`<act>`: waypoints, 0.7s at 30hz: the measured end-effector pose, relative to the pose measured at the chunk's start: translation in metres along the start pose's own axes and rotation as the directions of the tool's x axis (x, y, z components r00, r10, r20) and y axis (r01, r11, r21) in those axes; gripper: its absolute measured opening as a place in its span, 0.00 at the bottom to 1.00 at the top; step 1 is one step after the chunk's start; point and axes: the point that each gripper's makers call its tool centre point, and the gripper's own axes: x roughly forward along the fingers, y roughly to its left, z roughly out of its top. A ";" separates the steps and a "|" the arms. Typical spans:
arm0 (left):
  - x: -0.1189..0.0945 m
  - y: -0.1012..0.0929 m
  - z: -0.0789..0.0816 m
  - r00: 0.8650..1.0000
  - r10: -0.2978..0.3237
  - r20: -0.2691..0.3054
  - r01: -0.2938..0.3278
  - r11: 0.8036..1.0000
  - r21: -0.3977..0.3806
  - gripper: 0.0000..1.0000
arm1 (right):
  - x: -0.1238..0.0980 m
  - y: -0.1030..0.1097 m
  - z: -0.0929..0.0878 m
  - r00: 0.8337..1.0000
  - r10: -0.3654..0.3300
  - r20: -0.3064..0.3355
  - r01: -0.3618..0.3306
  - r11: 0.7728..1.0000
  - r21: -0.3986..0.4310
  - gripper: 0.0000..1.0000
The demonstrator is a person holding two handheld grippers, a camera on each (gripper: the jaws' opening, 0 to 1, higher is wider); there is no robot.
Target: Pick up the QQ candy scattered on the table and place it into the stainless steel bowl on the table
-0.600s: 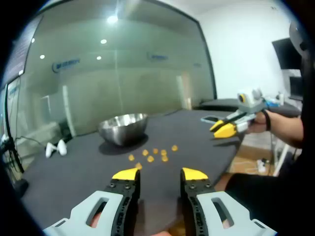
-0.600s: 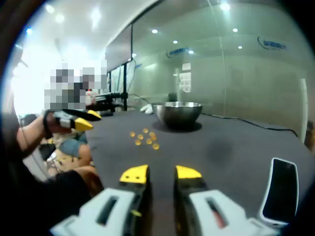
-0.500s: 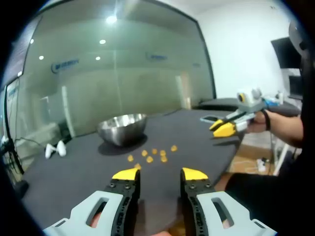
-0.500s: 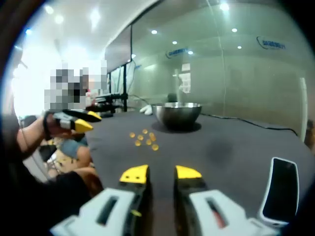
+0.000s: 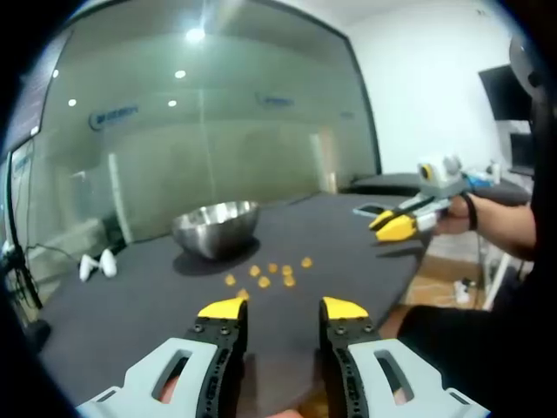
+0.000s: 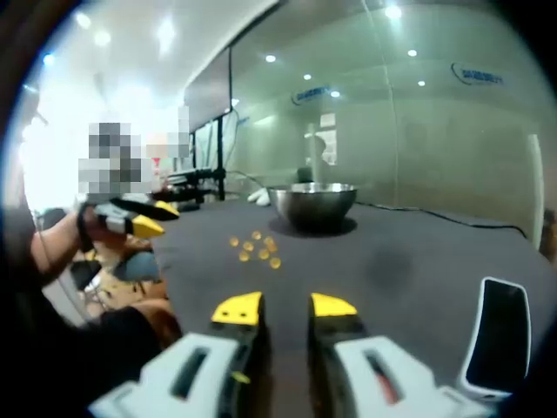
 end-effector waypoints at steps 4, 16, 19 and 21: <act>-0.001 0.002 0.001 1.000 0.007 0.006 -0.007 1.000 -0.006 0.35 | 0.000 -0.001 0.000 1.000 -0.002 0.001 0.002 1.000 -0.001 0.21; -0.002 0.003 0.001 1.000 0.006 0.007 -0.006 1.000 -0.003 0.35 | 0.001 0.000 0.001 1.000 0.001 -0.006 -0.001 1.000 -0.012 0.21; -0.002 0.002 0.001 1.000 0.005 0.007 -0.005 1.000 -0.003 0.35 | 0.001 0.000 0.002 1.000 0.000 -0.006 0.000 1.000 -0.012 0.21; -0.002 0.002 0.001 1.000 0.005 0.008 -0.005 1.000 -0.004 0.35 | 0.001 0.000 0.002 1.000 0.000 -0.007 0.000 1.000 -0.014 0.21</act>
